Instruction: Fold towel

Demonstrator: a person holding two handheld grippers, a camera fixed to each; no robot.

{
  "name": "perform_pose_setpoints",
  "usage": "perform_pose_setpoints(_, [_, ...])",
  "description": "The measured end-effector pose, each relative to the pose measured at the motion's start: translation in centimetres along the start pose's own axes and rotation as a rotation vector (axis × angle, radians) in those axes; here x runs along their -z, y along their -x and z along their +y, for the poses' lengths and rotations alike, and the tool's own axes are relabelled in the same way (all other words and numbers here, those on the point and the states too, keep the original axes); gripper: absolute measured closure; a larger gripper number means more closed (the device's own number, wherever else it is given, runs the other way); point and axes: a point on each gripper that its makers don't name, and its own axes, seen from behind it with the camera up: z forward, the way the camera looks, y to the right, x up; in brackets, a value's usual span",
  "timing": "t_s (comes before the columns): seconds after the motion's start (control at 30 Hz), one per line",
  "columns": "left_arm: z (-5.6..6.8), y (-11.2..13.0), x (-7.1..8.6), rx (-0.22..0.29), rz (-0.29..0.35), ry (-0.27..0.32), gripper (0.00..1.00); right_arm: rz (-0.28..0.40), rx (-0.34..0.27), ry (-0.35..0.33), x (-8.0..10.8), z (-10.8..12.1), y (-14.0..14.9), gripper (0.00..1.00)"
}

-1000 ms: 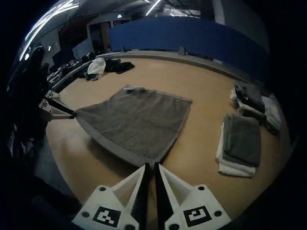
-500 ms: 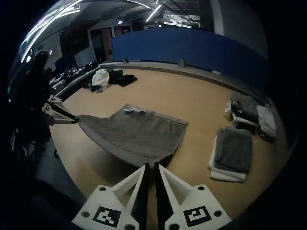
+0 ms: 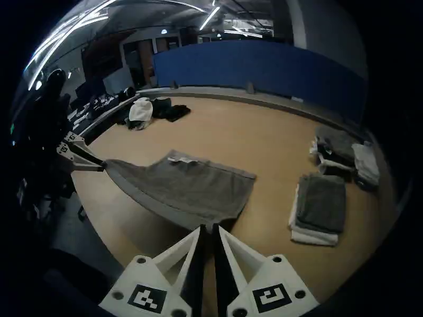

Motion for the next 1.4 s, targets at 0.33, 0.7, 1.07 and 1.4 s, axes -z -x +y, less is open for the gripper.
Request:
perform_pose_setpoints(0.33, [-0.5, 0.2, -1.1, 0.021, -0.031, -0.005, 0.89, -0.012, 0.013, 0.005, -0.9, 0.1, -0.4, 0.9])
perform_pose_setpoints(0.7, [-2.3, -1.5, -3.1, 0.079, -0.053, -0.02, 0.89, -0.037, 0.014, 0.023, -3.2, 1.5, -1.4, 0.9])
perform_pose_setpoints(1.07, [-4.5, -2.7, -6.2, 0.152, -0.1, -0.024, 0.89, -0.072, -0.006, 0.042, -7.7, 4.0, -2.4, 0.9])
perform_pose_setpoints(1.4, [-6.4, -3.3, -9.6, 0.162, -0.132, -0.035, 0.89, -0.093, -0.025, 0.059, -10.2, 5.5, -3.3, 0.91])
